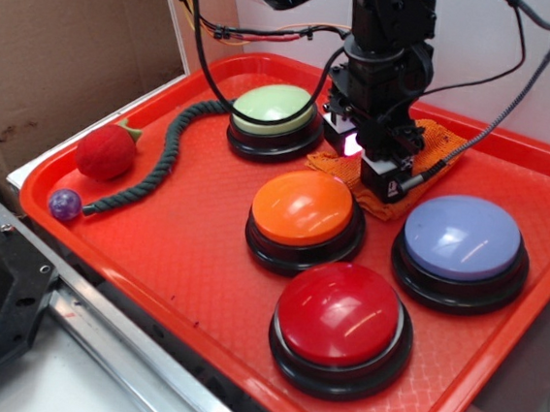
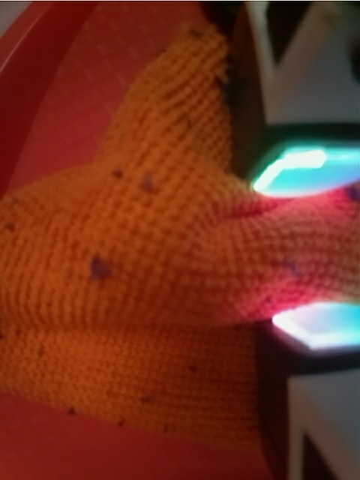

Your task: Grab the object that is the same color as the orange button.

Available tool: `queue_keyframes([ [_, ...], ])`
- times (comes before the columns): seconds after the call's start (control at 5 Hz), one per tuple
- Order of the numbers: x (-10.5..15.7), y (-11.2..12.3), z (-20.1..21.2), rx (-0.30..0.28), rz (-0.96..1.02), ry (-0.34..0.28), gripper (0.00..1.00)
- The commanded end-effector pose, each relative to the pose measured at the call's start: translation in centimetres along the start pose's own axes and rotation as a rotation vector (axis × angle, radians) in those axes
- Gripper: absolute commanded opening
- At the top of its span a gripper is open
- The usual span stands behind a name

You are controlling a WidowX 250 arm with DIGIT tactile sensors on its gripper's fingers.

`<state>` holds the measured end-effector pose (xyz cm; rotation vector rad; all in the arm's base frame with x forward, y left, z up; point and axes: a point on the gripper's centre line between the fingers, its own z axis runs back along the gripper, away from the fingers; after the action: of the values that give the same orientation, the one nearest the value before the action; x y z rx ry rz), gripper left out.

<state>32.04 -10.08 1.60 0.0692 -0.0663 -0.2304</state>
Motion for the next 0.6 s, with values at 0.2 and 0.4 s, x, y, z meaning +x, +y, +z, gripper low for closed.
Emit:
queue_keyframes([
  [0.2, -1.3, 2.2, 6.2, -0.037, 0.124, -0.038, 0.0],
  [0.4, -2.6, 4.3, 8.7, -0.139, 0.125, 0.031, 0.0],
])
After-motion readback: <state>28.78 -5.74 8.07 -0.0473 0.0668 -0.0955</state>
